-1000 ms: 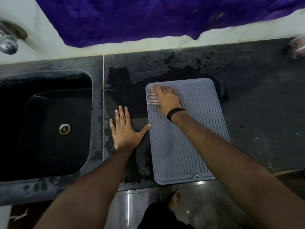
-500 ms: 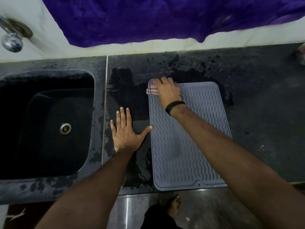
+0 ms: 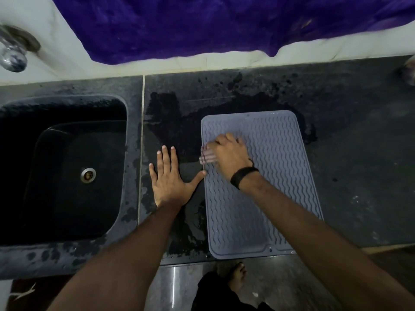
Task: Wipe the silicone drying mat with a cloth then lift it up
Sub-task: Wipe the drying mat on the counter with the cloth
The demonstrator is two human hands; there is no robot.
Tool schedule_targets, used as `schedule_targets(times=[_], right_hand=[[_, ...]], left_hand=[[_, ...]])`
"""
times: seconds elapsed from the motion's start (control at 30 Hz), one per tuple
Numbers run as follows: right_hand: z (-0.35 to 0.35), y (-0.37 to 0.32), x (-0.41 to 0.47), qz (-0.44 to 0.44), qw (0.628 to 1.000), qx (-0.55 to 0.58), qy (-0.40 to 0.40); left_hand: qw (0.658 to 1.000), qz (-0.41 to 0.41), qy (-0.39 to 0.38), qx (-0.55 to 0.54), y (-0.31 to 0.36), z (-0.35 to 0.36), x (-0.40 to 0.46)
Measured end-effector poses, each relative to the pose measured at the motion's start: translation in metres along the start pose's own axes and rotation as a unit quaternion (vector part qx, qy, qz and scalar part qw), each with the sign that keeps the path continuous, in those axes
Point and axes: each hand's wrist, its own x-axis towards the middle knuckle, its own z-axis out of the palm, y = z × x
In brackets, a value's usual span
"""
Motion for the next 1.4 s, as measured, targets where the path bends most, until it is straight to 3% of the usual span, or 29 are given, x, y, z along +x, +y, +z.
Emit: schedule_targets(times=[0.1,0.23,0.57,0.73,0.9,1.2,1.4], right_hand=[[-0.015,0.017,0.043,0.041,0.998,-0.034,0.027],[-0.011,0.033,0.070,0.085,0.995,-0.044,-0.017],[0.012,0.008,-0.041,0.049,0.997,-0.038,-0.045],[-0.007,0.016,0.011,0.073,0.997,-0.016,0.035],[0.000,0.014,0.058,0.074,0.997,-0.032,-0.008],[0.017,0.000,-0.031,0.025,0.999,-0.030,-0.021],[-0.010,0.007,0.045,0.063,0.997,-0.018,0.039]], left_hand=[[1.000,-0.002,-0.008,-0.004,0.000,0.000,0.001],[1.000,-0.004,-0.009,-0.007,0.001,0.000,0.002],[1.000,0.001,0.001,-0.007,0.002,-0.001,0.000],[1.000,-0.003,-0.016,-0.002,0.002,-0.004,-0.001],[1.000,-0.002,-0.019,-0.003,0.003,-0.007,-0.002],[1.000,0.004,-0.011,-0.007,0.002,-0.004,-0.002],[1.000,0.000,-0.015,-0.013,0.003,-0.004,0.000]])
